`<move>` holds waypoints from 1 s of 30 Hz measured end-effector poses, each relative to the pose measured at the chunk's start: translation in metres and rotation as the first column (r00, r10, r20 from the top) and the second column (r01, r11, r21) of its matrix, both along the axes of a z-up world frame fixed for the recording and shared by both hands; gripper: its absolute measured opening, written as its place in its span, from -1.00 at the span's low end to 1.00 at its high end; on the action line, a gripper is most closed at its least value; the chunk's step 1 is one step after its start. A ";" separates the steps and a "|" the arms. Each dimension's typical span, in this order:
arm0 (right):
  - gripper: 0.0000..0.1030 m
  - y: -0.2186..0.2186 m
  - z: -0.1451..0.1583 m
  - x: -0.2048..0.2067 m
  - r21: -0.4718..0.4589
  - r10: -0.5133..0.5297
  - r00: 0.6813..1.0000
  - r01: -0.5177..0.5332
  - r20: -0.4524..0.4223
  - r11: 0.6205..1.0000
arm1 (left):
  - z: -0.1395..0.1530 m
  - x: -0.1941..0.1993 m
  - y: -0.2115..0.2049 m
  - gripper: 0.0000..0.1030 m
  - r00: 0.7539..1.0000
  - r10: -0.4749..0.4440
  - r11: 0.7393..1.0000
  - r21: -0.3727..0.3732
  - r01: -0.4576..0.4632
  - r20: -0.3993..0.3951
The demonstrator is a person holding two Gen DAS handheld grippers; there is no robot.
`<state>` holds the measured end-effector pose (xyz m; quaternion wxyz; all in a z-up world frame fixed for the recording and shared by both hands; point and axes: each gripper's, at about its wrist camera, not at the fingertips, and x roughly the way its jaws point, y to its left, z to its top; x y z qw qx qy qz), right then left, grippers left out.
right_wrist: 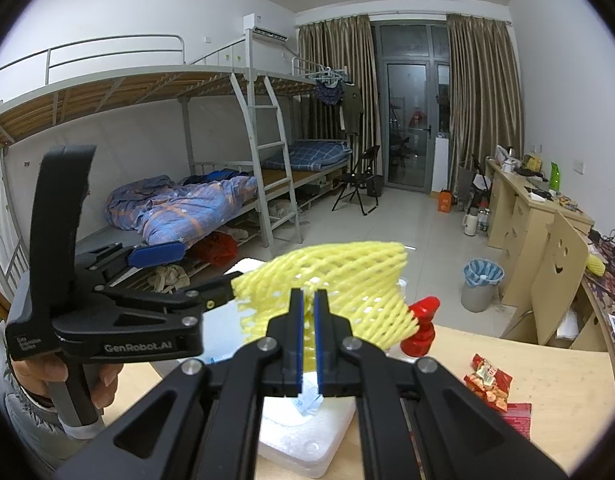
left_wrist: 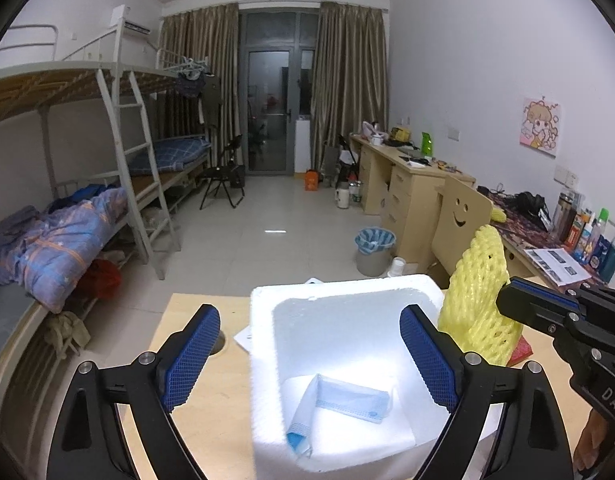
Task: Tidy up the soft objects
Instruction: 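Lower the yellow foam net into the box and open right tool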
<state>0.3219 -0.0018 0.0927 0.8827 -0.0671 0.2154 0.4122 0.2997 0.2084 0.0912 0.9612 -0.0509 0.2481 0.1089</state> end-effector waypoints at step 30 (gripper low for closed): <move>-0.67 0.035 -0.029 0.011 -0.068 0.057 0.996 -0.061 -0.062 0.996 | -0.012 -0.051 0.029 1.00 0.988 0.123 0.992 -0.016 -0.122 0.098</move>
